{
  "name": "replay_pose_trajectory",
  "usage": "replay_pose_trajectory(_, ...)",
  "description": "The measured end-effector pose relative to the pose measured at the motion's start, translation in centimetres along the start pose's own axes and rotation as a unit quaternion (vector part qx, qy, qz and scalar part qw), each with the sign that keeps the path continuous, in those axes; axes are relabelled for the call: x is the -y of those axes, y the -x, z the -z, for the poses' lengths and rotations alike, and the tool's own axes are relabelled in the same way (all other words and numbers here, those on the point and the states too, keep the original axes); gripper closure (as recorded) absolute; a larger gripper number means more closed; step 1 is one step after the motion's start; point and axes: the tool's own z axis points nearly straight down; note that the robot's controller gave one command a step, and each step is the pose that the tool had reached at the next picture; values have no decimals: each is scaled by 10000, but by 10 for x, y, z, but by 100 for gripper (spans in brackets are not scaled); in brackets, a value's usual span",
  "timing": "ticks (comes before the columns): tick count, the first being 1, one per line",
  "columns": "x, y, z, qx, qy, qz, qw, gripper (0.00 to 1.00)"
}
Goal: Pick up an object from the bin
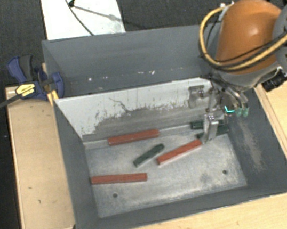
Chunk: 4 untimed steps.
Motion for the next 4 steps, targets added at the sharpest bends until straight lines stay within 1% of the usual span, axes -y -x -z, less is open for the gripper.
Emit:
replay_pose_trajectory(1, -23, -7, -139, -7, 3, 684, 9977, 0)
replay_pose_trajectory(2, -10, 12, -165, 41, -2, 643, 9979, 0)
replay_pose_trajectory(3, -10, 12, -163, 48, -1, 644, 9979, 100)
replay_pose_trajectory(4, 4, -1, -32, 73, -6, 488, 9988, 100)
